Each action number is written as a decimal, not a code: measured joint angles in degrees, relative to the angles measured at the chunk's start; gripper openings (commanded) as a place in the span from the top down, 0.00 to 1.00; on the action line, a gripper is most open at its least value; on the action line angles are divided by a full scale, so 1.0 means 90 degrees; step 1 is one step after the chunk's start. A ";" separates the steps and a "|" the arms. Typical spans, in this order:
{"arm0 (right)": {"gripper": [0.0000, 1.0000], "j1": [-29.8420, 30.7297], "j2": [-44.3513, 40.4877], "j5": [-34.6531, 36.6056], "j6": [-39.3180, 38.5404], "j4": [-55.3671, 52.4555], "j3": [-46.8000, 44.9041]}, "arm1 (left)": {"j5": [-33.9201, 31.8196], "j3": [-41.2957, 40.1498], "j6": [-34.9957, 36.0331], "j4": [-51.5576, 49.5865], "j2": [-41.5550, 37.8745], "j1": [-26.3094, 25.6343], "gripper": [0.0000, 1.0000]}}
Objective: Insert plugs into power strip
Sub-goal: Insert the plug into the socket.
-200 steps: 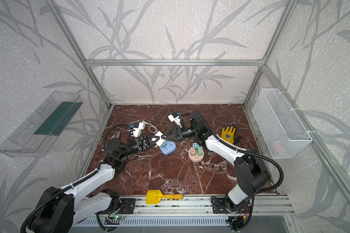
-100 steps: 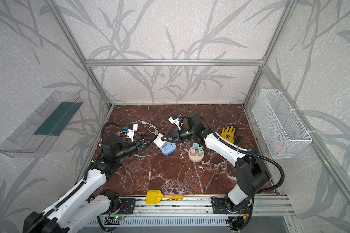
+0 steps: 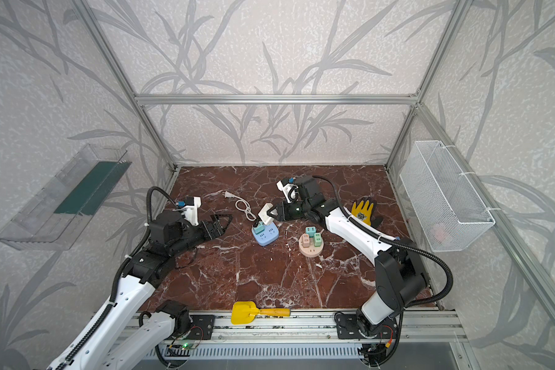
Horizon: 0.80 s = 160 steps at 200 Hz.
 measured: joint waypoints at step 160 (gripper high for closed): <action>1.00 0.0743 0.1372 0.2696 -0.1394 -0.0529 0.0622 | -0.0039 -0.0636 -0.0068 -0.0029 -0.0126 0.0010 0.03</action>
